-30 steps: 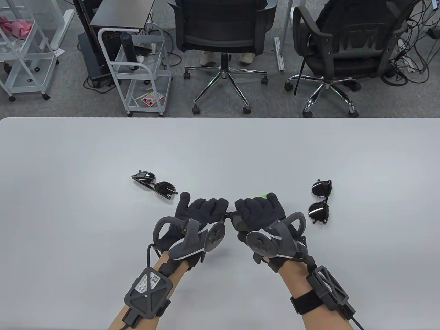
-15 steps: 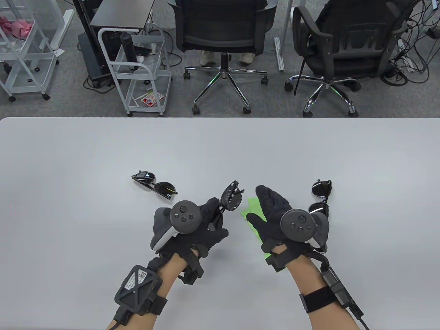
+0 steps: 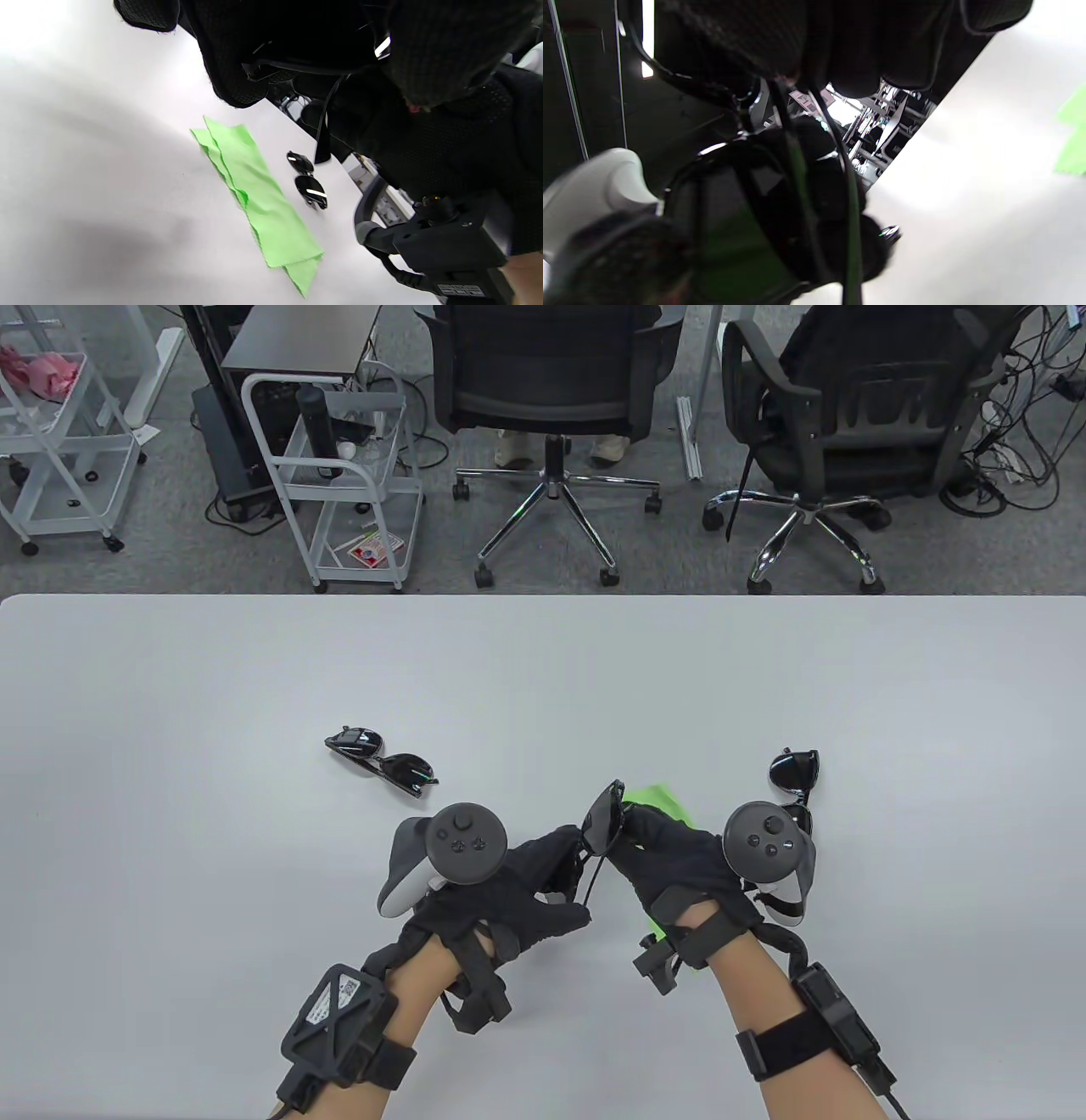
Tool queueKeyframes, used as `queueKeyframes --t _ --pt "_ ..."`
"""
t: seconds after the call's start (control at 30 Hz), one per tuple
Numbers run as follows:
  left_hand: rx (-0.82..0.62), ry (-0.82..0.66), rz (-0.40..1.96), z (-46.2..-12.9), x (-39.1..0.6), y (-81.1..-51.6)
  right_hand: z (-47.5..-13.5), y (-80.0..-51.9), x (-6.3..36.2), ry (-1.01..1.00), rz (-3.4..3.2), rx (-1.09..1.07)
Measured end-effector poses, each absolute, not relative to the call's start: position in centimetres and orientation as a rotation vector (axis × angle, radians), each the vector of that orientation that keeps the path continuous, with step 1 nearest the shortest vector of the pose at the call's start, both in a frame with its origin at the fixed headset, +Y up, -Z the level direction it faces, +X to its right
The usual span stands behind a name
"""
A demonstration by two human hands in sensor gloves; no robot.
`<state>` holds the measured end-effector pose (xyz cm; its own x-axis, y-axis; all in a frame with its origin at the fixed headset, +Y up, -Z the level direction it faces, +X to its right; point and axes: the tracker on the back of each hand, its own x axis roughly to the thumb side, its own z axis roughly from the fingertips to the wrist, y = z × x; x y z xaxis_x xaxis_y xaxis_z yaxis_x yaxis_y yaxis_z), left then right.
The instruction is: Dust sunglasses
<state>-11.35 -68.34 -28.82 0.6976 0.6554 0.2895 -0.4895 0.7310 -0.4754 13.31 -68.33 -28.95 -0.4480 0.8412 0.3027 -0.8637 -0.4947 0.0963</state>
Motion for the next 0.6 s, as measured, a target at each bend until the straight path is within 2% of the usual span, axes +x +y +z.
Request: queueKeyframes --t 0.17,0.27,0.37,0.6 --pt "-0.26 -0.433 0.351 -28.8 -11.9 -68.0 -28.6 -67.2 13.9 -0.361 2.529 0.413" --pt "-0.175 -0.422 0.137 -28.7 -11.8 -67.8 -28.9 -67.5 14.9 -0.313 2.426 0.363" --pt "-0.199 -0.431 0.178 -28.6 -11.5 -67.9 -29.0 -67.8 15.4 -0.295 2.368 0.332" --pt "-0.173 -0.426 0.245 -28.5 -11.4 -67.6 -28.4 -66.6 14.5 -0.456 2.504 0.42"
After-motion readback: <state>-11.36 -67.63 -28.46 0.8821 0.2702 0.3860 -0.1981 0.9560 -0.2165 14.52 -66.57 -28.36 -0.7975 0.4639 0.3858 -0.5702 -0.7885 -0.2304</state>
